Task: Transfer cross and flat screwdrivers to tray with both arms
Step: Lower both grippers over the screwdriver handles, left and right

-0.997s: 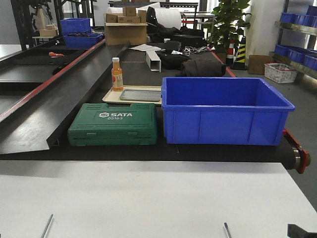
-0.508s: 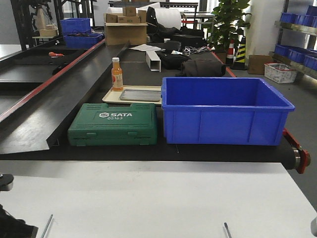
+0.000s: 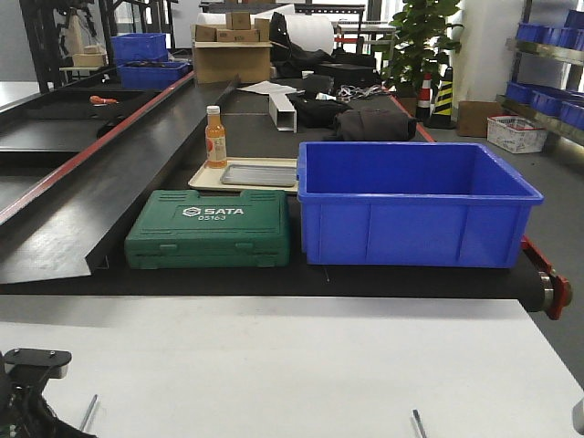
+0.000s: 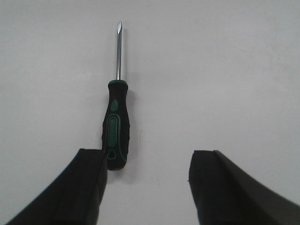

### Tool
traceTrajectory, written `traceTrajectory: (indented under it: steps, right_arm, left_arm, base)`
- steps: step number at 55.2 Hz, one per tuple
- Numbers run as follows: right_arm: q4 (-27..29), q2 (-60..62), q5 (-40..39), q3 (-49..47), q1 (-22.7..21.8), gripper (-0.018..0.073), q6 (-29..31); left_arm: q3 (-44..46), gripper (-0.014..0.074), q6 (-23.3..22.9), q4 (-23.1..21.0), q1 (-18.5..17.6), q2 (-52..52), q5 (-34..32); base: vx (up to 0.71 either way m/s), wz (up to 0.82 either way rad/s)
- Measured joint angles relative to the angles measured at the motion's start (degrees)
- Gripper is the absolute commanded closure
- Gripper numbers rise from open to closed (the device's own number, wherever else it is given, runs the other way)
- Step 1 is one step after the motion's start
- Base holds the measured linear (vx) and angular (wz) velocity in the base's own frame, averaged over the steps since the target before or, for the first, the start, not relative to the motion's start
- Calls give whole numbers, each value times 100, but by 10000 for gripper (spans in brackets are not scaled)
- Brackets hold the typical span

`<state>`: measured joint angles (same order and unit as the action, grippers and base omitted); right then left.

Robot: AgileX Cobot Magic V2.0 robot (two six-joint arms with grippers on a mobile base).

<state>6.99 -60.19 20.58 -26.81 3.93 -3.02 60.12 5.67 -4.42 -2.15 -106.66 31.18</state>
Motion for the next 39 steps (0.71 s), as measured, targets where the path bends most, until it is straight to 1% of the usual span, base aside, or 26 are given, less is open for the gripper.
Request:
traceTrajectory:
  steps: [16,29,39]
  right_arm:
    - [0,0,192,0,0,88,0]
    - [-17,-22,258,0,0,88,5]
    - [-23,-449,549,-171,0,88,11]
  left_arm:
    - [420,113,23,0,0,-484,-34]
    - [494,113,55,0,0,-670,139]
    - [494,113,98,0,0,-823,198]
  base:
    - [0,0]
    - [0,0]
    - [0,0]
